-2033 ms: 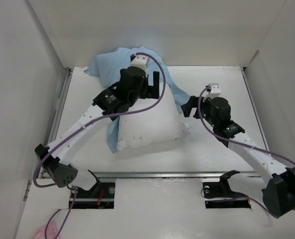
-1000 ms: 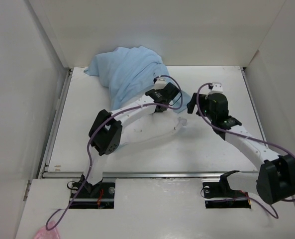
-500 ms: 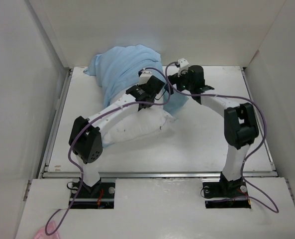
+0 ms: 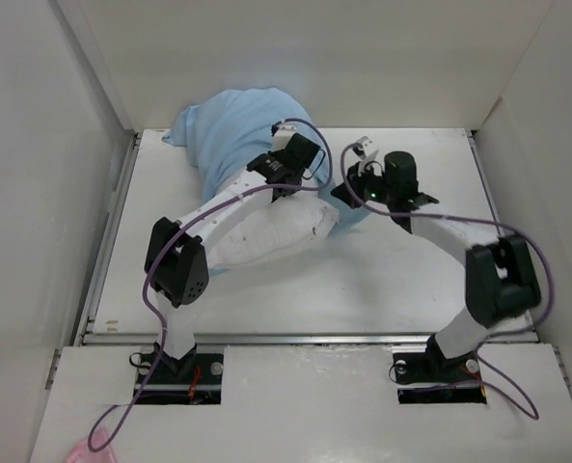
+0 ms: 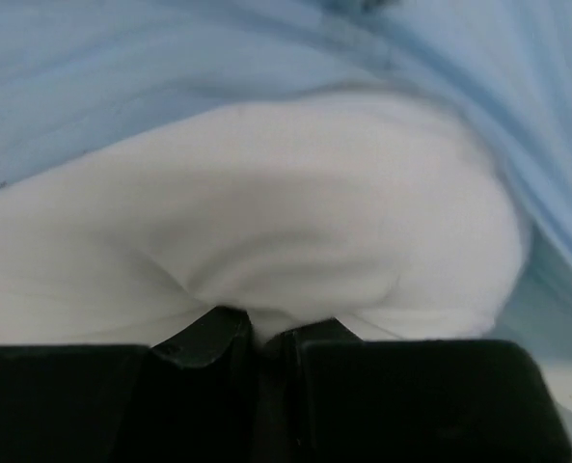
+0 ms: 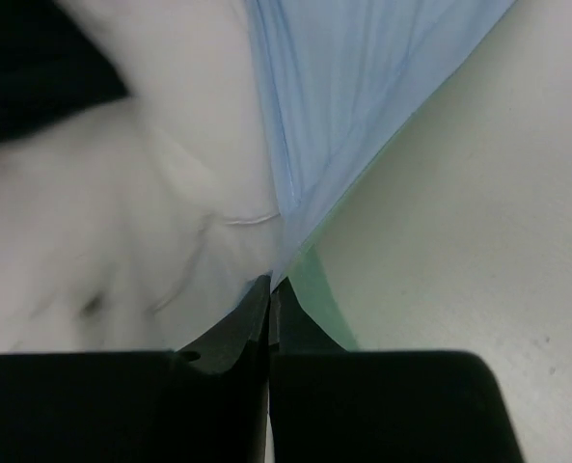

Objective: Put the pillow into the pillowcase

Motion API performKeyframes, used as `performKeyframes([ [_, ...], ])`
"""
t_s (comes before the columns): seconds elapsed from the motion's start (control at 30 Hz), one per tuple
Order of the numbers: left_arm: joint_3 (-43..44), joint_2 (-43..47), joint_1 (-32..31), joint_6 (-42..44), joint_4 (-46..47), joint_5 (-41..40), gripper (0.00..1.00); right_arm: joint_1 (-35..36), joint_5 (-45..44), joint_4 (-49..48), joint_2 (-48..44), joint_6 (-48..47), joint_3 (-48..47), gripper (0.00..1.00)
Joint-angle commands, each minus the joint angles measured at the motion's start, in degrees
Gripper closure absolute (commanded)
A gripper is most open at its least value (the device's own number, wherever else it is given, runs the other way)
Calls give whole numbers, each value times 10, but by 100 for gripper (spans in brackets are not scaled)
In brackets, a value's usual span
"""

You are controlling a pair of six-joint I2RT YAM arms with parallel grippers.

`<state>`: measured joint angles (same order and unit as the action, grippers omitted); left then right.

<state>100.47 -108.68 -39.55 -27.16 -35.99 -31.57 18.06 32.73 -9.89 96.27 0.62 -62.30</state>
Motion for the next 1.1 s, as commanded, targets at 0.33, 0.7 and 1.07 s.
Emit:
performKeyframes([
  [0.33, 106, -129, 74, -109, 99, -61, 100, -1, -99, 381, -571, 97, 169, 100],
  [0.7, 41, -101, -4, -66, 193, 121, 100, -1, -90, 364, -500, 86, 174, 80],
  [1.07, -128, 150, -35, -4, 150, 109, 0, -1, -232, 403, -529, 122, 107, 0],
])
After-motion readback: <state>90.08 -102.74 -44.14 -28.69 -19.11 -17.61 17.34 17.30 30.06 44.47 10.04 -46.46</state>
